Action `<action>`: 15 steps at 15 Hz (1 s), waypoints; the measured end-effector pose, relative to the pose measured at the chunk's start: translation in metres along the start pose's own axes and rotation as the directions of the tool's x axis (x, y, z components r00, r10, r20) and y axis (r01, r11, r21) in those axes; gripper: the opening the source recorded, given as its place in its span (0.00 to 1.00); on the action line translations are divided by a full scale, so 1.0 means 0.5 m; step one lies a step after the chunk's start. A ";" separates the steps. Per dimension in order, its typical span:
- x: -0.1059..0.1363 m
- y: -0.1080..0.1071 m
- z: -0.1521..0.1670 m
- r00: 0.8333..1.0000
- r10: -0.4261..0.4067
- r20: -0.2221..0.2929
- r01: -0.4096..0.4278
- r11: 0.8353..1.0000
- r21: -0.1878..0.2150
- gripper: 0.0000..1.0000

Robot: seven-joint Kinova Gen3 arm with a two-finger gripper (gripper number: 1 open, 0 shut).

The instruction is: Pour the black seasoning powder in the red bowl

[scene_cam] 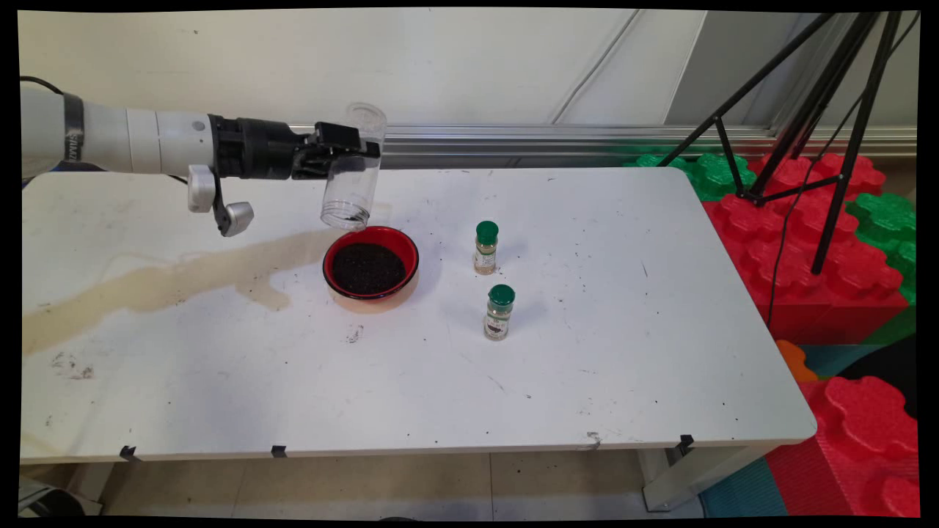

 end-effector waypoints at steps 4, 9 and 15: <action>-0.003 0.003 -0.001 0.990 -0.144 -0.002 0.144 0.989 -0.020 0.00; -0.006 0.008 -0.001 0.943 -0.334 0.000 0.334 0.942 -0.045 0.00; -0.007 0.012 0.002 0.831 -0.557 0.003 0.556 0.828 -0.071 0.00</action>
